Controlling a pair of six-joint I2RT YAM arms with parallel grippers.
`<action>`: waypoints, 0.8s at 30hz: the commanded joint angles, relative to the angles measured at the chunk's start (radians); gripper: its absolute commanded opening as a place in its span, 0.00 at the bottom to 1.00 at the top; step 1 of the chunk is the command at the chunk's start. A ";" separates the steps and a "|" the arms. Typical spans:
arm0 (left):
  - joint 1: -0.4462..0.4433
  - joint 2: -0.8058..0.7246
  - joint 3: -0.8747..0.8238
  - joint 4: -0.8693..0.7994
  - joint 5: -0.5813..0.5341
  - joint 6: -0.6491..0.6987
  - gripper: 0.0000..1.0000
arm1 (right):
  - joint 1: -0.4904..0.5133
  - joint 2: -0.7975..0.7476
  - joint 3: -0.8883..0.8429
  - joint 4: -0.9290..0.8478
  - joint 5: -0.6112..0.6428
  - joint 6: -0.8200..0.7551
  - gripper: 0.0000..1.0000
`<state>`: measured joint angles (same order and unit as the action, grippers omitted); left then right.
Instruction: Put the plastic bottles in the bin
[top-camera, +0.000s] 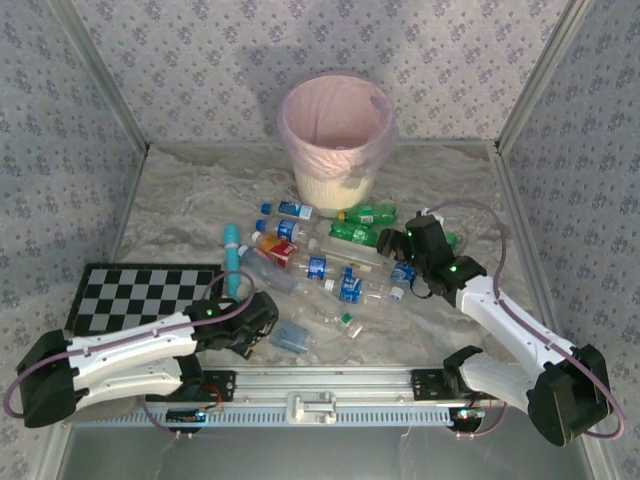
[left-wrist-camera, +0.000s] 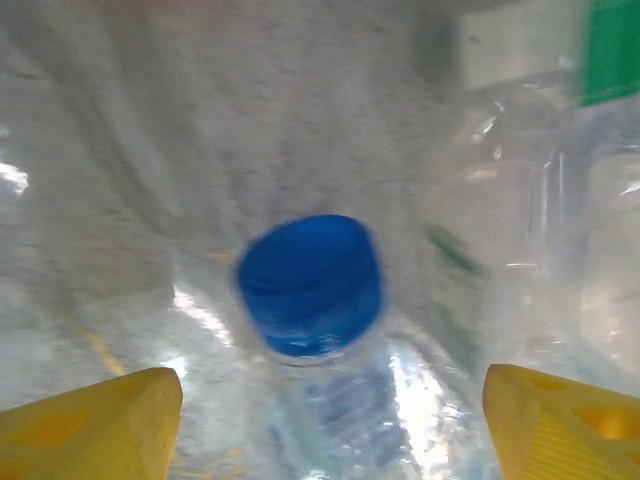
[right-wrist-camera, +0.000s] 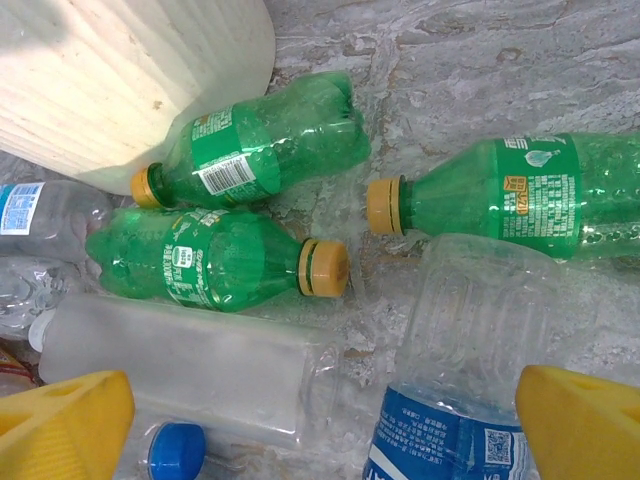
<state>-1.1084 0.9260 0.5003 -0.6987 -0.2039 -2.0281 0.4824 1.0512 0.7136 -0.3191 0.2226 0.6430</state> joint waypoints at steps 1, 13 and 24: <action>-0.010 -0.043 -0.006 -0.111 0.040 -0.051 0.79 | 0.013 0.003 -0.021 0.025 0.026 0.008 1.00; -0.019 0.175 0.091 0.084 0.089 -0.006 0.89 | 0.030 -0.003 -0.024 0.000 0.042 0.007 1.00; -0.031 0.261 0.085 0.124 0.064 -0.073 0.85 | 0.032 -0.052 -0.047 -0.023 0.076 0.013 1.00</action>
<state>-1.1336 1.1725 0.5854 -0.5846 -0.1272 -2.0655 0.5068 1.0176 0.6739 -0.3183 0.2642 0.6434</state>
